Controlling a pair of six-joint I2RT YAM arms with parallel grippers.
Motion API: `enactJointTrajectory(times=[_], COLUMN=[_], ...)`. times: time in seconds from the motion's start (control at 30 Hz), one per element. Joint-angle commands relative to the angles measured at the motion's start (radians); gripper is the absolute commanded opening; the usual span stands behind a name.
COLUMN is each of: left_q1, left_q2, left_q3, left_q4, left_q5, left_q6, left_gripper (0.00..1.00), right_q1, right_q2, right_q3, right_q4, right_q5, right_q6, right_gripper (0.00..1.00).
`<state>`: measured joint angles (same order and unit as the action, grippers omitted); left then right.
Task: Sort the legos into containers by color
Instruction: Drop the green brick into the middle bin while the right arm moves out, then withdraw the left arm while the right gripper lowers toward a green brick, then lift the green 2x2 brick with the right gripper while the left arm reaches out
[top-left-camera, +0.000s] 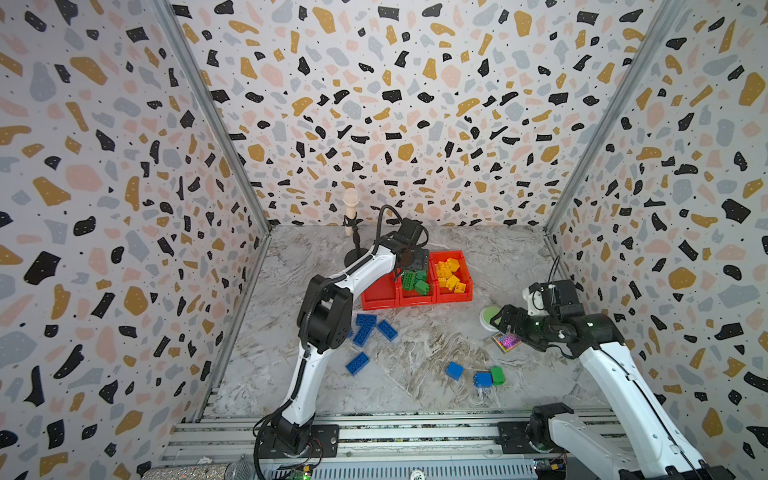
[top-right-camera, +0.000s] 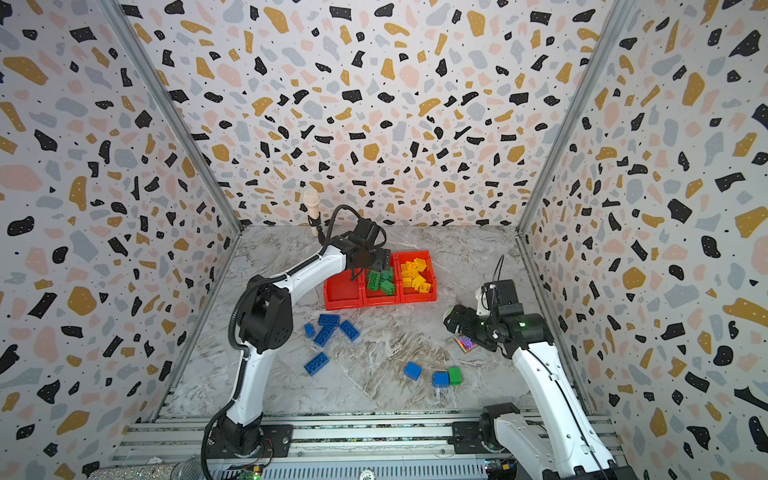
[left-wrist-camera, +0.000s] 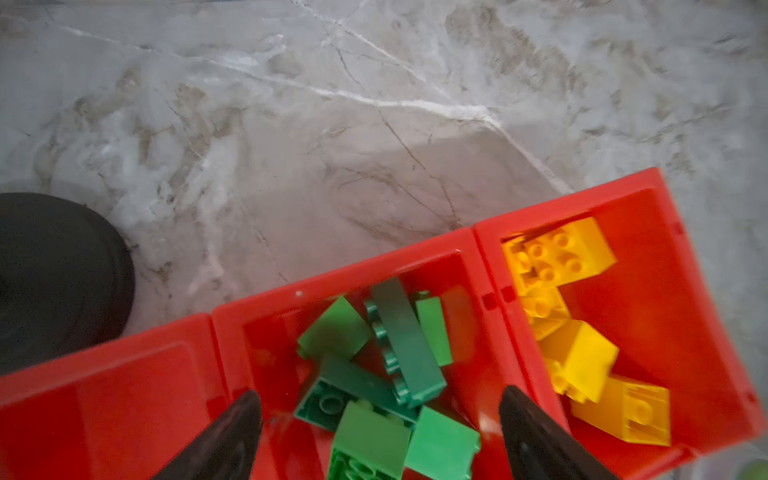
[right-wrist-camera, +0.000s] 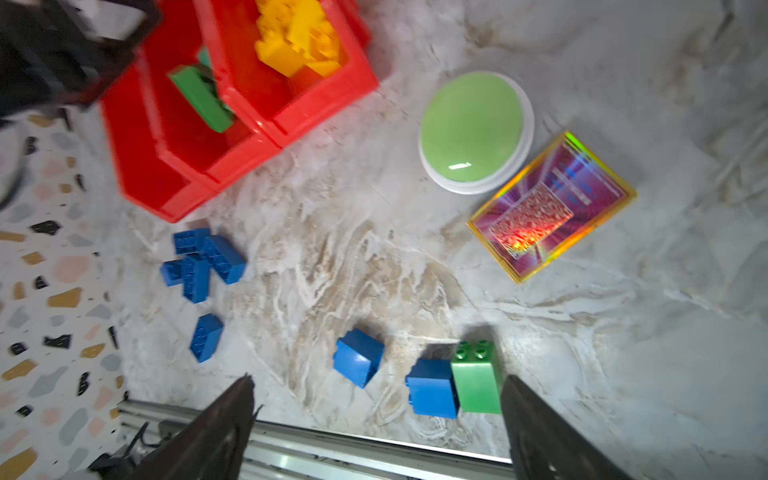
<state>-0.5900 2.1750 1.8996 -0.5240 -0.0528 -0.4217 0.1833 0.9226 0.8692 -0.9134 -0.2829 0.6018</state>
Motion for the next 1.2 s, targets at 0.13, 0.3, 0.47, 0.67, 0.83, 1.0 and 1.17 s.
enactJointTrajectory(times=[0.13,0.3,0.47,0.67,0.83,1.0,1.17], left_q1=[-0.020,-0.031,-0.047,-0.088,-0.094,-0.094,-0.095], left_q2=[-0.398,-0.599,-0.737,-0.860,-0.928,-0.970,-1.002], left_q3=[-0.349,-0.667,-0.899,-1.087,-1.177,-1.206,-1.227], left_q4=[0.319,0.420,0.469,0.482,0.497,0.504,0.491], left_q5=[0.031,-0.004,-0.014,-0.065,-0.079,-0.093,-0.110], left_q6=[-0.025,-0.021,-0.069,-0.085,-0.113,-0.127,-0.133], left_gripper=[1.00,1.00,1.00,1.00,1.00,1.00,1.00], right_q1=[0.056,0.082,0.086,0.115,0.143,0.160,0.176], right_q2=[0.002,0.037,0.075,0.140,0.180,0.204,0.219], right_q3=[-0.156,-0.236,-0.265,-0.271,-0.280,-0.308,-0.316], right_q4=[0.024,0.076,0.118,0.129,0.113,0.107,0.122], right_q5=[0.087,0.110,0.099,0.111,0.140,0.147,0.146], right_q6=[0.071,0.084,0.071,0.080,0.106,0.132,0.140], right_gripper=[0.75,0.63,0.59,0.55,0.51,0.49,0.41])
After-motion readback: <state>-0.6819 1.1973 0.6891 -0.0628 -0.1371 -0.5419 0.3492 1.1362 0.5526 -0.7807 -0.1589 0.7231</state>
